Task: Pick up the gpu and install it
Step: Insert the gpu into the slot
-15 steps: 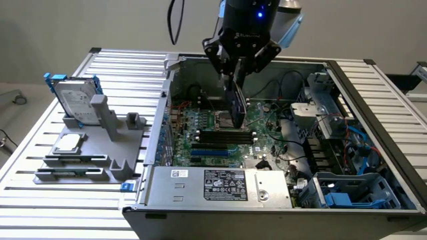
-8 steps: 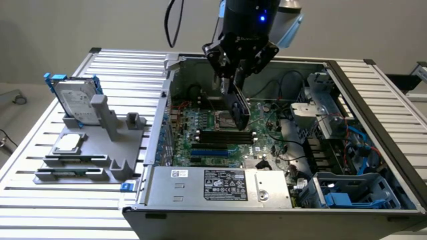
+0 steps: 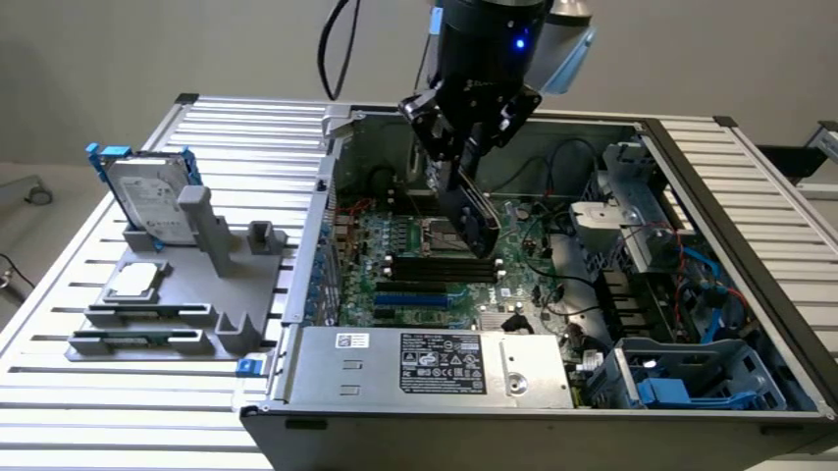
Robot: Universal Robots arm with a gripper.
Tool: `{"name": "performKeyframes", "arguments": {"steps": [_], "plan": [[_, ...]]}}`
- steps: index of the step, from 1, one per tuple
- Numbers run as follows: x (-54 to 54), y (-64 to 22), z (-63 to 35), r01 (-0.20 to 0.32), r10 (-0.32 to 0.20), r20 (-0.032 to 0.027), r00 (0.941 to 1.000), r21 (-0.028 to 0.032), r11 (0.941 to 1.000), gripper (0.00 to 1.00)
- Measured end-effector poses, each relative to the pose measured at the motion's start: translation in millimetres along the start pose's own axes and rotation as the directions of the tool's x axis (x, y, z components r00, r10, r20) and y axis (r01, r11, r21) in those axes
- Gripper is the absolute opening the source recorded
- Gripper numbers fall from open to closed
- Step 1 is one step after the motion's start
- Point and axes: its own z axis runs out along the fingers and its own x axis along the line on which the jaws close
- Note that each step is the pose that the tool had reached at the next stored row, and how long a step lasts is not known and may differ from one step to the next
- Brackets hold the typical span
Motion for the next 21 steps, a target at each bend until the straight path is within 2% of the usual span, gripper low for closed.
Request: {"name": "performKeyframes", "arguments": {"steps": [3, 6, 11, 16, 21], "plan": [[-0.1, -0.1, 2.2, 0.055, -0.055, -0.0019, 0.9985, 0.0026, 0.9985, 0.26], [-0.2, -0.2, 4.4, 0.109, -0.109, -0.004, 0.9941, 0.0052, 0.9941, 0.26], [-0.4, -0.3, 8.1, 0.199, -0.199, -0.0079, 0.98, 0.0093, 0.98, 0.26], [-0.6, -0.4, 11.8, 0.286, -0.286, -0.012, 0.9582, 0.0129, 0.9581, 0.26], [-0.6, -0.5, 13.3, 0.372, -0.372, -0.0151, 0.9281, 0.0156, 0.928, 0.26]]}}
